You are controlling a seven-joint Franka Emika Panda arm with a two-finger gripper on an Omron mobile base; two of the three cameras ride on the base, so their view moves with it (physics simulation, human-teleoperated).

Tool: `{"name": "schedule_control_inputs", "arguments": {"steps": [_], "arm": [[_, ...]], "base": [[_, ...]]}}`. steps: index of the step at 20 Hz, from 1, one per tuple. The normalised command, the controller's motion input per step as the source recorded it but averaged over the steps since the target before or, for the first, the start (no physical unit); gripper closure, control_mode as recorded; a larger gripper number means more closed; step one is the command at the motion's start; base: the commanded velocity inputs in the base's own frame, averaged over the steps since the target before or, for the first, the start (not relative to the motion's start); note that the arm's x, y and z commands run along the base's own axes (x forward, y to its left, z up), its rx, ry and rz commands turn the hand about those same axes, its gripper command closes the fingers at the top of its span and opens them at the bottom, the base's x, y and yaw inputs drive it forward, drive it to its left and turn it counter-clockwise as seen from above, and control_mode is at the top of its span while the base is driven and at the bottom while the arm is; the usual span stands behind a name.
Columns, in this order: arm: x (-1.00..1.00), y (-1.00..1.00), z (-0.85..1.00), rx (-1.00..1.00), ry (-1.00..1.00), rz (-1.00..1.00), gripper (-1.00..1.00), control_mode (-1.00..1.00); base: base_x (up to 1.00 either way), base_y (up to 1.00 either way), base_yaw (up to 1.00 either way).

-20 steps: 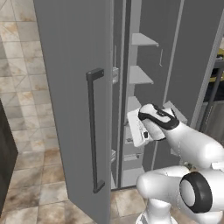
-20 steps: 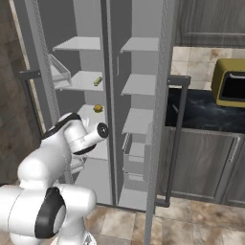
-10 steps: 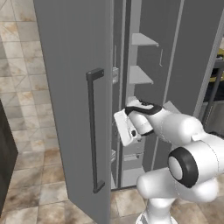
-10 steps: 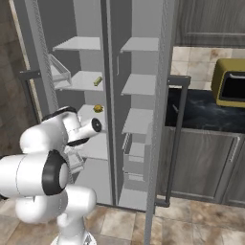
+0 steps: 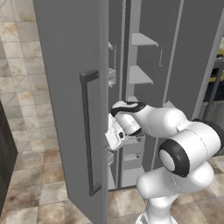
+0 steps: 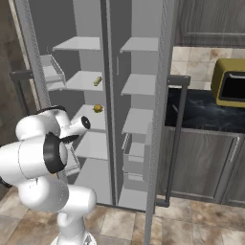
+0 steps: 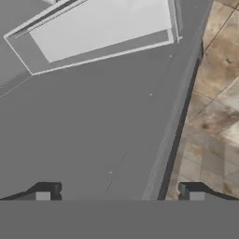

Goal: Retrieve the butter from the fridge and place it on a plate on the dining table. Then retrieve the butter knife by the fridge and place it near the plate.

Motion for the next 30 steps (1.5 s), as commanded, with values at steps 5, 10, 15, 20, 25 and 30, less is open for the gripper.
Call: {"name": "schedule_control_inputs", "arguments": {"steps": [5, 10, 15, 20, 25, 30], "arm": [[-0.69, 0.98, 0.00, 0.00, 0.09, 0.09, -1.00, -1.00], [-0.50, 0.56, 0.11, 0.01, 0.01, 0.01, -1.00, -1.00], [-0.14, 0.05, 0.21, 0.09, 0.00, 0.00, -1.00, -1.00], [0.00, 0.00, 0.17, 0.07, 0.00, 0.00, -1.00, -1.00], [0.00, -0.02, 0.03, -0.11, 0.00, -0.05, -1.00, -1.00], [0.14, -0.51, -0.04, -0.43, 0.00, -0.02, -1.00, -1.00]], "base": [[0.00, 0.00, 0.00], [0.00, 0.00, 0.00], [0.00, 0.00, 0.00], [0.00, 0.00, 0.00], [0.00, 0.00, 0.00], [0.00, 0.00, 0.00]]}}
